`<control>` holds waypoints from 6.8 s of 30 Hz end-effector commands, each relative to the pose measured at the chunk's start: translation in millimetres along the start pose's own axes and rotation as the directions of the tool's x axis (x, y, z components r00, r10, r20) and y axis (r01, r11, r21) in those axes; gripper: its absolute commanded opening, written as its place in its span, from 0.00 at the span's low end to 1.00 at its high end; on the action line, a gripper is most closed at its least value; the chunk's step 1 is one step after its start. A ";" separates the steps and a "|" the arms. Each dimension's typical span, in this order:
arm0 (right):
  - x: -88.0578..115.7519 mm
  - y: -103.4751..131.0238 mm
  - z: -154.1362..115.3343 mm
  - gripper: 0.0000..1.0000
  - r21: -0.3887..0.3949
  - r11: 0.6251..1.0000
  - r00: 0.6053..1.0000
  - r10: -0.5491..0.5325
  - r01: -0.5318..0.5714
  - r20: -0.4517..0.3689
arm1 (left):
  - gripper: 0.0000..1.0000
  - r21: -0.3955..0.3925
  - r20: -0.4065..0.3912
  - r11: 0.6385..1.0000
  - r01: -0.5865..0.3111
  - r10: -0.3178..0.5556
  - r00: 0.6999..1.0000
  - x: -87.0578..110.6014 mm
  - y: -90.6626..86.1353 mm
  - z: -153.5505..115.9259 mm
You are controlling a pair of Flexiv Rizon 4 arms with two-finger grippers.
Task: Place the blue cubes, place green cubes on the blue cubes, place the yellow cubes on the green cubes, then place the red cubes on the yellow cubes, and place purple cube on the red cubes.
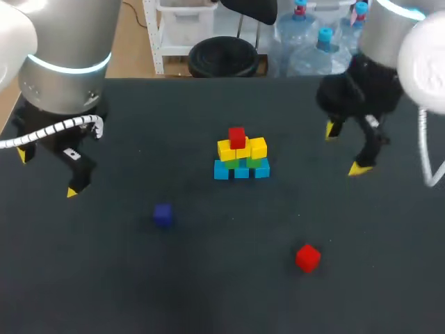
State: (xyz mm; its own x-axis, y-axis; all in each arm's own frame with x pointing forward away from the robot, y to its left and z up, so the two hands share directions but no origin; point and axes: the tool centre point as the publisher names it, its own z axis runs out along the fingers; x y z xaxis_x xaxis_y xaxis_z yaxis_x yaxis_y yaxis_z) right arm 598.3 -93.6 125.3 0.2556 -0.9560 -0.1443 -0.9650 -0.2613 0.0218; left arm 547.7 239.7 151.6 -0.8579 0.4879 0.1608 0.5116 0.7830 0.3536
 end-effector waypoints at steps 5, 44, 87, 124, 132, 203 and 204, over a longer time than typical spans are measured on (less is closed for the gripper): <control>-45.9 65.1 53.2 1.00 -0.002 0.988 0.986 -0.156 0.157 0.061 | 1.00 0.001 0.000 1.000 -0.002 0.002 1.000 -0.1 0.6 0.3; -63.9 89.0 133.4 1.00 -0.098 0.955 0.953 -0.265 0.281 0.148 | 1.00 0.001 0.000 1.000 -0.002 0.002 1.000 -0.1 0.6 0.3; -57.1 99.0 137.8 0.49 -0.087 0.979 0.982 -0.186 0.184 -0.023 | 1.00 0.001 0.000 1.000 -0.002 0.002 1.000 -0.1 0.6 0.3; -64.0 91.5 140.2 0.31 -0.091 0.977 0.978 -0.200 0.194 -0.054 | 1.00 0.001 0.000 1.000 -0.002 0.002 1.000 -0.1 0.6 0.3; -60.7 83.7 140.9 0.00 -0.060 0.986 0.986 -0.160 0.157 -0.049 | 1.00 0.001 0.000 1.000 -0.002 0.002 1.000 -0.1 0.6 0.3; -87.2 -98.3 23.5 0.00 0.252 0.968 0.997 0.020 -0.001 -0.071 | 1.00 0.001 0.000 1.000 -0.002 0.002 1.000 -0.1 0.6 0.3; -87.5 -100.7 23.6 0.00 0.252 0.968 0.997 0.019 -0.001 -0.069 | 1.00 0.001 0.000 1.000 -0.002 0.002 1.000 -0.1 0.6 0.3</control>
State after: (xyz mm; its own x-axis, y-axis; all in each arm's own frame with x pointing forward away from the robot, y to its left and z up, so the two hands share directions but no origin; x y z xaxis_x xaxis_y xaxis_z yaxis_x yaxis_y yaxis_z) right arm 661.6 15.0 114.4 0.2394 -0.9681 -0.0741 -0.9440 -0.2143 -0.2511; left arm 547.5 239.8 151.6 -0.8579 0.4882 0.1603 0.5117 0.7831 0.3535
